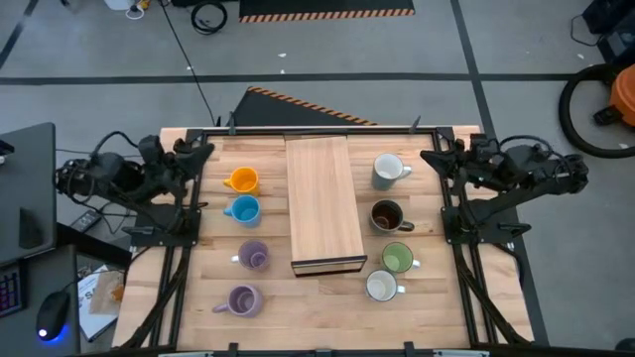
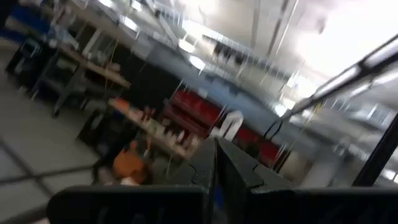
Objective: Place coffee mugs
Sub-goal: Put the light blue mug on the shelf
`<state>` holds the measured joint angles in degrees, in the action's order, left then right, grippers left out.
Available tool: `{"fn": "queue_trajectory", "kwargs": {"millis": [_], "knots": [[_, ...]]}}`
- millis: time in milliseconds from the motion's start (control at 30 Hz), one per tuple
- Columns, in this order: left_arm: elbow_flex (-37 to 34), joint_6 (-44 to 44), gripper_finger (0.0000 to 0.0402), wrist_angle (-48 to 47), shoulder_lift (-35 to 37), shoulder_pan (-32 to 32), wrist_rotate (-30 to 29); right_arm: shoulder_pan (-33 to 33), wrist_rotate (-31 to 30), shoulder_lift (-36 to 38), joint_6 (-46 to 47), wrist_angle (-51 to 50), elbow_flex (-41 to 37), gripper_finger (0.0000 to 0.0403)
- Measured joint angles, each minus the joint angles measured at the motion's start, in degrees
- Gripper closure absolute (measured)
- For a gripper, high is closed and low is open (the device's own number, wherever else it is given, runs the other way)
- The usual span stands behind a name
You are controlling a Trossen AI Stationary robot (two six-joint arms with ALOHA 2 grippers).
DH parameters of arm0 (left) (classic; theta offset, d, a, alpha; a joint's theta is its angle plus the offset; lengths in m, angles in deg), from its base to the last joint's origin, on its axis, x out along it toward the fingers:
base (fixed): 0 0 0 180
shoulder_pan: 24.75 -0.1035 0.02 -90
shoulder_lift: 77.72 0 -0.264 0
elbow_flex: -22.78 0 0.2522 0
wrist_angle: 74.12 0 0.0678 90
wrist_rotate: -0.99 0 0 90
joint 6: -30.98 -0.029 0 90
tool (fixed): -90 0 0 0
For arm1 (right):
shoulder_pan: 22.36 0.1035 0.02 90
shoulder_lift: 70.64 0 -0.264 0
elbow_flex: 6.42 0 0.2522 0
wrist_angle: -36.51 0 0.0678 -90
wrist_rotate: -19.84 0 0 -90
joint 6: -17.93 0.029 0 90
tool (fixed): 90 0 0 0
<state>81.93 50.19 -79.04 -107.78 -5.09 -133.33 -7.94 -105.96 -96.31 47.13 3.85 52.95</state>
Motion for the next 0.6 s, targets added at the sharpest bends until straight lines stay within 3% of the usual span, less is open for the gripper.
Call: {"fn": "queue_trajectory", "kwargs": {"millis": [167,367,600], "knots": [[6.14,4.78,0.0379,-13.77,-4.07,-0.02,-0.89,-1.03,-0.34,-6.52,3.65,-14.09,6.44,0.0373],[6.89,8.03,0.0379,-18.32,-6.88,-2.85,-0.67,-5.27,6.25,-14.02,7.70,-23.36,8.40,0.0373],[6.72,13.22,0.0382,-21.34,-10.57,-10.51,9.97,-12.58,16.08,-18.93,6.26,-23.37,8.42,0.0373]]}}
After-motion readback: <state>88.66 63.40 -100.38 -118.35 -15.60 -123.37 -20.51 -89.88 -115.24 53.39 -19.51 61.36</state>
